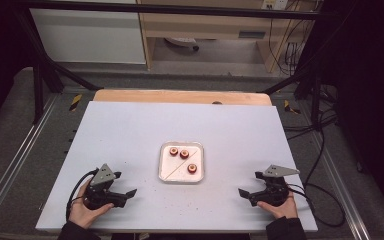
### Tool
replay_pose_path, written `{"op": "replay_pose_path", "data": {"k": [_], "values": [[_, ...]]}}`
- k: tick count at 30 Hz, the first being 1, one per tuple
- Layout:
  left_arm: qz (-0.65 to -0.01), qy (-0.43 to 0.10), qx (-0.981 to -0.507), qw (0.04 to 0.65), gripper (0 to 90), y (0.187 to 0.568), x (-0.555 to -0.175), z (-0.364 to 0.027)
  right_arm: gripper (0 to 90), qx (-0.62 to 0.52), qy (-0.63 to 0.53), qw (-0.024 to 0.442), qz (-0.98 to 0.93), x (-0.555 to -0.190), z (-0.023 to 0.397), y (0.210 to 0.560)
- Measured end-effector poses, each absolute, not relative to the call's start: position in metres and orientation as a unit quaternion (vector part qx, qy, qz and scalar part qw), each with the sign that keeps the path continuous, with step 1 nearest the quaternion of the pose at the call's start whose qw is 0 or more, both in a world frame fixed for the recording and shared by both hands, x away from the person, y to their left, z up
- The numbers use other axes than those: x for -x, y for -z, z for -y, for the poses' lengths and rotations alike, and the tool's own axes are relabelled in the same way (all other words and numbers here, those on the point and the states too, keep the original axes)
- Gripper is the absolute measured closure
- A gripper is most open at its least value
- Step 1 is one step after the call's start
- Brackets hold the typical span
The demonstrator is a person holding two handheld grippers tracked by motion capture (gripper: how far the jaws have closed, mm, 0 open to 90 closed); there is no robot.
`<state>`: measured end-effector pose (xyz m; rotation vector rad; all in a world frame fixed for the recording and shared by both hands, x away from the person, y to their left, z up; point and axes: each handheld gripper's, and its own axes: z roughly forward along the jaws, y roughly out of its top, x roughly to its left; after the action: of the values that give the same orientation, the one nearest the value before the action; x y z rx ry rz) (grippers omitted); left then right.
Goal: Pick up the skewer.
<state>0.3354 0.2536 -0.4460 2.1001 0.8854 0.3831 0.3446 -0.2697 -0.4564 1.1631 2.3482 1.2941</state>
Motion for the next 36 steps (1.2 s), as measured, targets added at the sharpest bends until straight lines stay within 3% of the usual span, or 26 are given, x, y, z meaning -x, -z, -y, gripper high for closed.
{"op": "replay_pose_path", "data": {"k": [18, 36], "values": [[-0.349, -0.154, -0.83, 0.407, 13.5, 0.437, -0.337, -0.25, 0.7, -0.393, -0.437, 0.108, -0.802, -0.344, 0.268, 0.457], [-0.341, -0.157, -0.836, 0.4, 13.7, 0.421, -0.345, -0.222, 0.6, -0.388, -0.435, 0.103, -0.806, -0.345, 0.265, 0.458]]}}
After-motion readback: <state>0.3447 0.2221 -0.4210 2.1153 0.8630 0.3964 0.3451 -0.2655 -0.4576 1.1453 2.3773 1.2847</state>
